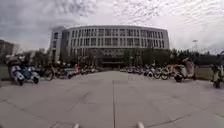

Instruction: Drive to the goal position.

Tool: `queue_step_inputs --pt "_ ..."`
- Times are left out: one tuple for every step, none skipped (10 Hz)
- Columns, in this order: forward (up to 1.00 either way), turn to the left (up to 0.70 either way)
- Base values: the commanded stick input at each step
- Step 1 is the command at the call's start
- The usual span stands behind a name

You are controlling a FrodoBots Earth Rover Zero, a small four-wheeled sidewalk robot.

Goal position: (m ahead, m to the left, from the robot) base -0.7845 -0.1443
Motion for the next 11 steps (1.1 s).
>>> queue_step_inputs --pt "0.70 0.00" --pt "0.70 0.00" --pt "0.70 0.00" --pt "0.70 0.00" --pt "0.70 0.00" --pt "0.70 0.00" --pt "0.70 0.00" --pt "0.70 0.00" --pt "0.70 0.00" --pt "0.70 0.00" --pt "0.70 0.00"
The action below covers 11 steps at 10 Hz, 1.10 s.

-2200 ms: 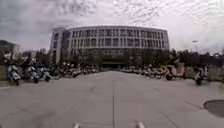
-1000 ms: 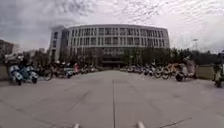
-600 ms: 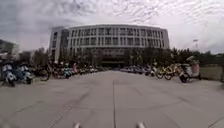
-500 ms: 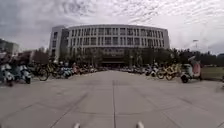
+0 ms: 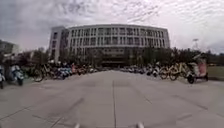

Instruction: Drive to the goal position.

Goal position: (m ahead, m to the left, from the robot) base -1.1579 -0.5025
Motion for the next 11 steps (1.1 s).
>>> queue_step_inputs --pt "0.70 0.00" --pt "0.70 0.00" --pt "0.70 0.00" --pt "0.70 0.00" --pt "0.70 0.00" --pt "0.70 0.00" --pt "0.70 0.00" --pt "0.70 0.00" --pt "0.70 0.00" --pt "0.70 0.00" --pt "0.70 0.00"
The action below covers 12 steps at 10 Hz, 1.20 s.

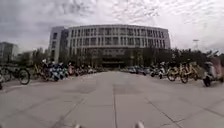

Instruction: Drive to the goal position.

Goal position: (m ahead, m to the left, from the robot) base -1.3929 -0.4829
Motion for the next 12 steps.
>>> queue_step_inputs --pt "0.70 0.00" --pt "0.70 0.00" --pt "0.70 0.00" --pt "0.70 0.00" --pt "0.70 0.00" --pt "0.70 0.00" --pt "0.70 0.00" --pt "0.70 0.00" --pt "0.70 0.00" --pt "0.70 0.00" --pt "0.70 0.00" --pt "0.70 0.00"
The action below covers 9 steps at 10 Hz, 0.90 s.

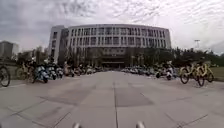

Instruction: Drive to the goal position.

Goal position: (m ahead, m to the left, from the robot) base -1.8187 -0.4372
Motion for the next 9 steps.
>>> queue_step_inputs --pt "0.70 0.00" --pt "0.70 0.00" --pt "0.70 0.00" --pt "0.70 0.00" --pt "0.70 0.00" --pt "0.70 0.00" --pt "0.70 0.00" --pt "0.70 0.00" --pt "0.70 0.00"
